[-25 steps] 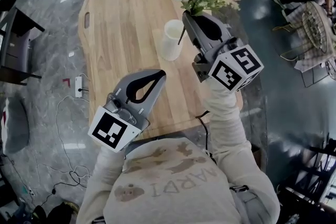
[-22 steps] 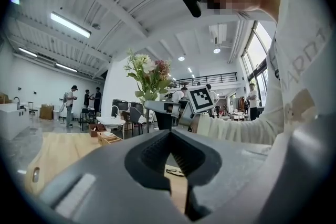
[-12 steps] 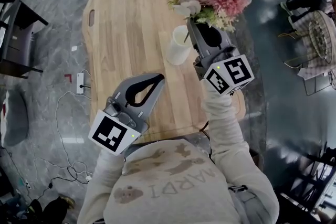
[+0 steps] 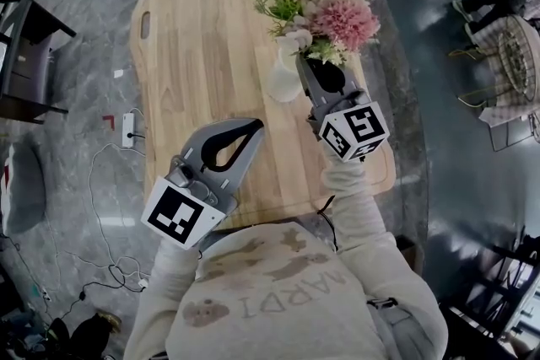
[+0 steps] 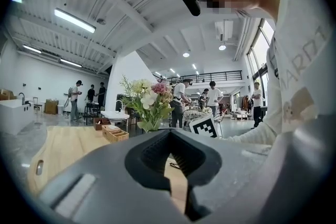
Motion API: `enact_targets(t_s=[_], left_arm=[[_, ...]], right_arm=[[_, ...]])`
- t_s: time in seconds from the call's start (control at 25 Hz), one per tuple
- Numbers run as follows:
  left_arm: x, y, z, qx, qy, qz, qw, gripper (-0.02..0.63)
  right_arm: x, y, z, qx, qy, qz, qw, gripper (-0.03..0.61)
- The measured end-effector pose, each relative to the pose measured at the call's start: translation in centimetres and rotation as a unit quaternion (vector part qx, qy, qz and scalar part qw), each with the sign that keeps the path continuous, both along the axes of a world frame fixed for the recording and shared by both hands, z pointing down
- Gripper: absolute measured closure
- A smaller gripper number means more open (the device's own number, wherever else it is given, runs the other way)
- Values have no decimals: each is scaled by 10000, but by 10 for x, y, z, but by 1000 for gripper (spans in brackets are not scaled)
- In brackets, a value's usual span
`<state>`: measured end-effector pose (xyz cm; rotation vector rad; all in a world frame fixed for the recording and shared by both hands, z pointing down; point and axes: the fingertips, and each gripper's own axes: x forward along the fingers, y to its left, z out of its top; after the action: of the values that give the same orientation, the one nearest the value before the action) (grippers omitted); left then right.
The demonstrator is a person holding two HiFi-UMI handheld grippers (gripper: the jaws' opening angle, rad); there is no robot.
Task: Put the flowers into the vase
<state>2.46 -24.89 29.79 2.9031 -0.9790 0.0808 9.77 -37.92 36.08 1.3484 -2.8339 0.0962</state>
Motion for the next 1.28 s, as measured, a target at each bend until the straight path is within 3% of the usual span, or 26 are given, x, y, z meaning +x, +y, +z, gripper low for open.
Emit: enact_targets(t_s=[0.24,0.64,0.92,1.28], left_arm=[[-1,2,2,3,-11,26,10000,614],[-4,7,1,29,21,92,10000,614],[1,9,-2,36,35,171,9998,614],[-6,13,-4,55,93,144,9998,614]], right_arm=[[-4,2,14,-195,318,22,9993,494],[-6,10,23,-612,1412,162,9880,434],[-8,12,21,-843,2359,-40,9681,426],[-6,22,25,-1596,2947,-320,9416,414]])
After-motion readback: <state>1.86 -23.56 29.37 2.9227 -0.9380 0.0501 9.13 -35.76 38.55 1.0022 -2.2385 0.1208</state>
